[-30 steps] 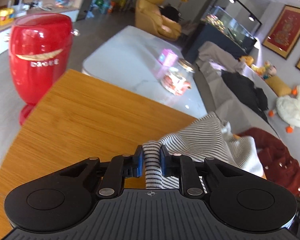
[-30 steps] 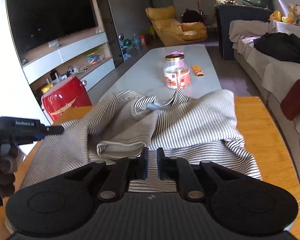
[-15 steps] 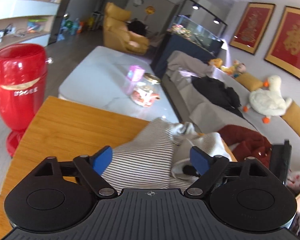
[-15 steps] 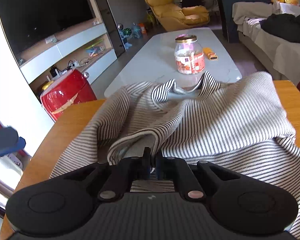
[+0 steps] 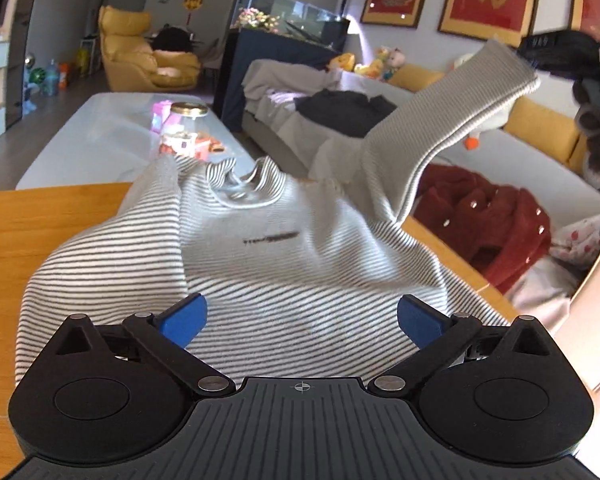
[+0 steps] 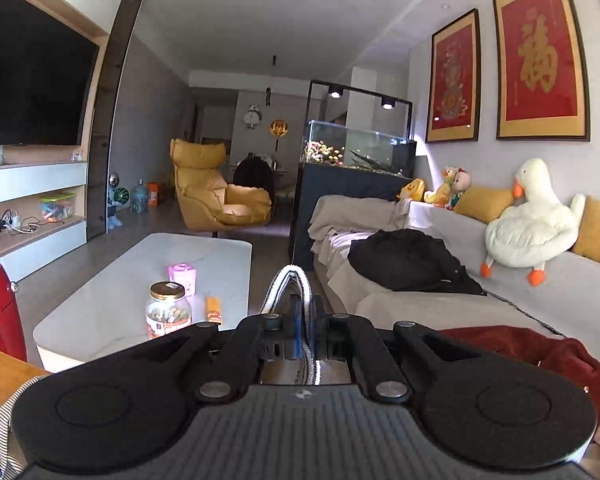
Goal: Fold clothes
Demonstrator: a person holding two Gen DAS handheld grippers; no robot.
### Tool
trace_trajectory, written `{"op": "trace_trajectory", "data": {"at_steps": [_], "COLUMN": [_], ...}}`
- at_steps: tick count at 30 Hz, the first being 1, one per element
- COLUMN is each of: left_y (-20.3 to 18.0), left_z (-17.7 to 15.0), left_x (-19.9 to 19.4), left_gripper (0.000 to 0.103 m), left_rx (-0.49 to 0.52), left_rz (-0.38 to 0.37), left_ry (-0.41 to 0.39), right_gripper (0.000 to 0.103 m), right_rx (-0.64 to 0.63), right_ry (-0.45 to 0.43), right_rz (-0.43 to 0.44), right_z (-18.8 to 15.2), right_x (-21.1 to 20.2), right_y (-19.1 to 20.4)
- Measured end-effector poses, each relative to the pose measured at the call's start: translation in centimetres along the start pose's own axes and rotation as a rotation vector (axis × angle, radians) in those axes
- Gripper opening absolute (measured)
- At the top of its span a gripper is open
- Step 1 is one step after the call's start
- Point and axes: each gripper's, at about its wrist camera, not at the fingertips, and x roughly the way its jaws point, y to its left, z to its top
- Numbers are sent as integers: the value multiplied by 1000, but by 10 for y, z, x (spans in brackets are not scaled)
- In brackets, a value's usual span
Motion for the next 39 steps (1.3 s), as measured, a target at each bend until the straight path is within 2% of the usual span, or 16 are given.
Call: {"op": "trace_trajectory", "data": {"at_steps": [4,10,12,16,20,25,28,31,33,34,37,39], "left_y": [6,17,22,33,51,71,73,63,52,43,24,16], "left_z": [-12,-40,-42,-29,-22,-15,-2,17,35,45,70,83], "left_x": [-10,-71,-95,-128,-144,-161,-180,-210,-231,-242,-273,-285], "left_gripper": [103,103,103,103,103,103,103,103,103,103,103,103], "left_rx": [-16,-67,-57,12,-11,-97,-95,-64,-46,-34,-5,1], "left_rz": [45,47,51,163,220,261,281,271,238,220,183,161], "left_ry": [73,79,48,-30,-31,-32,-58,-122,-175,-206,-310,-348], "right_gripper": [3,3,3,3,3,4,4,10,22,25,30,38], "right_rx": [6,18,28,61,124,128,103,95,83,77,67,54], "right_ry": [-8,-14,0,66,176,270,316,320,299,287,232,185], "right_rz": [37,2,-23,-34,47,146,199,239,240,241,260,290], "right_z": [4,3,-5,-27,-54,-83,-93,-98,-99,-100,-94,-89], "right_x": [-10,-27,-31,-31,-20,-11,-6,-8,-14,-17,-30,-43], "right_y": [2,-15,-22,-32,-34,-11,4,13,21,25,33,42]}}
